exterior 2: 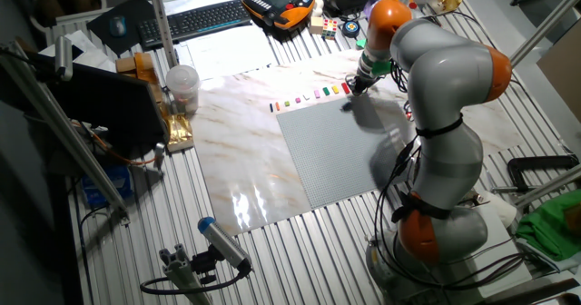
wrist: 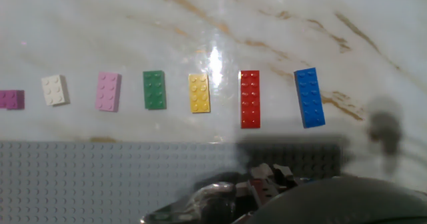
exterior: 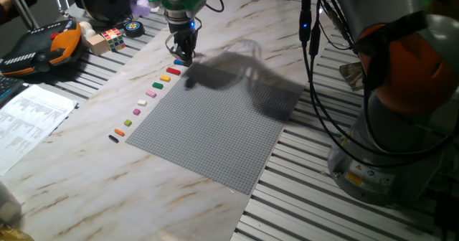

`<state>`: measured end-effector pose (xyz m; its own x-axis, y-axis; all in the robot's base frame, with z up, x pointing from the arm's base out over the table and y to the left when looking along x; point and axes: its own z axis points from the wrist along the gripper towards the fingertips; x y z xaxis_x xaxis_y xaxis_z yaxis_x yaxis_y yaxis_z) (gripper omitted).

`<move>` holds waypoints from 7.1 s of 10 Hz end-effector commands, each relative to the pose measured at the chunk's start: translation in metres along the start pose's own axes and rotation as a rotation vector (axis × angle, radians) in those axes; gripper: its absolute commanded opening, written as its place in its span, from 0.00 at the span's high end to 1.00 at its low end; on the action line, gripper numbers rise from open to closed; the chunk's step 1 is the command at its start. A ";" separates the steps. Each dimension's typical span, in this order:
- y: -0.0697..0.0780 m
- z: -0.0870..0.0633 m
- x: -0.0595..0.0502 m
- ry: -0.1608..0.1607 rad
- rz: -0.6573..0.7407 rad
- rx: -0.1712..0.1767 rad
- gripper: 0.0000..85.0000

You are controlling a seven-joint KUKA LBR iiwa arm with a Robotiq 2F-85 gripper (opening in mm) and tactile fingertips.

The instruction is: Build with small Lego blocks

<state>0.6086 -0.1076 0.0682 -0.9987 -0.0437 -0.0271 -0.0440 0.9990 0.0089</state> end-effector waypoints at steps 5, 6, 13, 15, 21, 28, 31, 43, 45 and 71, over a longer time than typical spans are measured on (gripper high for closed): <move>-0.008 0.002 -0.012 -0.034 -0.043 0.017 0.69; -0.010 0.003 -0.015 -0.040 -0.051 0.025 0.59; -0.026 0.015 -0.040 -0.059 -0.113 0.030 0.56; -0.033 0.020 -0.046 -0.059 -0.125 0.025 0.56; -0.041 0.032 -0.052 -0.060 -0.144 0.014 0.58; -0.042 0.040 -0.054 -0.058 -0.153 0.005 0.58; -0.042 0.042 -0.053 -0.055 -0.151 0.001 0.60; -0.042 0.042 -0.054 -0.061 -0.165 0.005 0.78; -0.041 0.038 -0.054 -0.062 -0.164 0.012 0.96; -0.033 0.041 -0.050 -0.069 -0.407 0.034 0.59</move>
<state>0.6614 -0.1377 0.0284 -0.8958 -0.4355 -0.0890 -0.4327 0.9002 -0.0495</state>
